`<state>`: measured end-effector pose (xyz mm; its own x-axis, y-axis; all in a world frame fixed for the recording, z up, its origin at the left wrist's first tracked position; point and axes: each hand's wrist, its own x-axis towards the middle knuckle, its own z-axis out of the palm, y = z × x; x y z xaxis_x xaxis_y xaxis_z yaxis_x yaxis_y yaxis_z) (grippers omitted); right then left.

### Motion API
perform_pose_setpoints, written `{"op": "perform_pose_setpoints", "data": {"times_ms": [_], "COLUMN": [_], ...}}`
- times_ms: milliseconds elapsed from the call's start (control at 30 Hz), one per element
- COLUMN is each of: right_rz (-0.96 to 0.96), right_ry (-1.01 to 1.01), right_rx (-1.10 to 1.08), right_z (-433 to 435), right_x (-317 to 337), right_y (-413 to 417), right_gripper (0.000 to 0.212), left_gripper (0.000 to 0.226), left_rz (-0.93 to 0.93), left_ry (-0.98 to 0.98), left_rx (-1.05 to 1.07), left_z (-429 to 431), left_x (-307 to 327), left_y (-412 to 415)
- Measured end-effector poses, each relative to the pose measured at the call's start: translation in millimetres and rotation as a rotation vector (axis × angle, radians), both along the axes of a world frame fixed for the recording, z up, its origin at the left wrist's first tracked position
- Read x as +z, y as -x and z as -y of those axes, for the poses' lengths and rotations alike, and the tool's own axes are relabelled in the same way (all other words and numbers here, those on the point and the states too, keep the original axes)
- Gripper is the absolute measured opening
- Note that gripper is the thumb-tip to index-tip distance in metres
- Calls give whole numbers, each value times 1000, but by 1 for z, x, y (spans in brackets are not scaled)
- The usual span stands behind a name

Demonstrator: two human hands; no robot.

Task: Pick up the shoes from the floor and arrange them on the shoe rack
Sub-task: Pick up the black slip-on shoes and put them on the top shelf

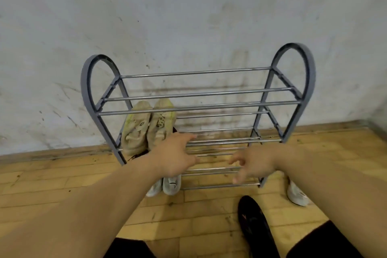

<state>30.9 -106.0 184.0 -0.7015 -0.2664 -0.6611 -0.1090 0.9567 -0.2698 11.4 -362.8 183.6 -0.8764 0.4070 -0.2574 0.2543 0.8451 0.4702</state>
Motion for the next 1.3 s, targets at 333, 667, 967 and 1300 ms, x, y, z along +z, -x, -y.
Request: {"op": "perform_pose_setpoints", "data": {"times_ms": [333, 667, 967, 1300], "right_rz": [272, 151, 340, 378], "right_ry": [-24, -7, 144, 413], "right_rx": [-408, -726, -1012, -1239], "right_z": [-91, -78, -92, -96], "right_x": [-46, -252, -338, -340], "right_y": [-4, -40, -65, -49], "right_gripper": [67, 52, 49, 71], "left_gripper": [70, 56, 73, 52], "left_rz": [257, 591, 935, 896], "left_ry": [-2, -313, -502, -644], "left_rx": [-119, 499, 706, 765], "left_z": [-96, -146, -182, -195], "left_x": [-44, -251, -369, -344], "left_y": [-13, -42, -95, -59]}}
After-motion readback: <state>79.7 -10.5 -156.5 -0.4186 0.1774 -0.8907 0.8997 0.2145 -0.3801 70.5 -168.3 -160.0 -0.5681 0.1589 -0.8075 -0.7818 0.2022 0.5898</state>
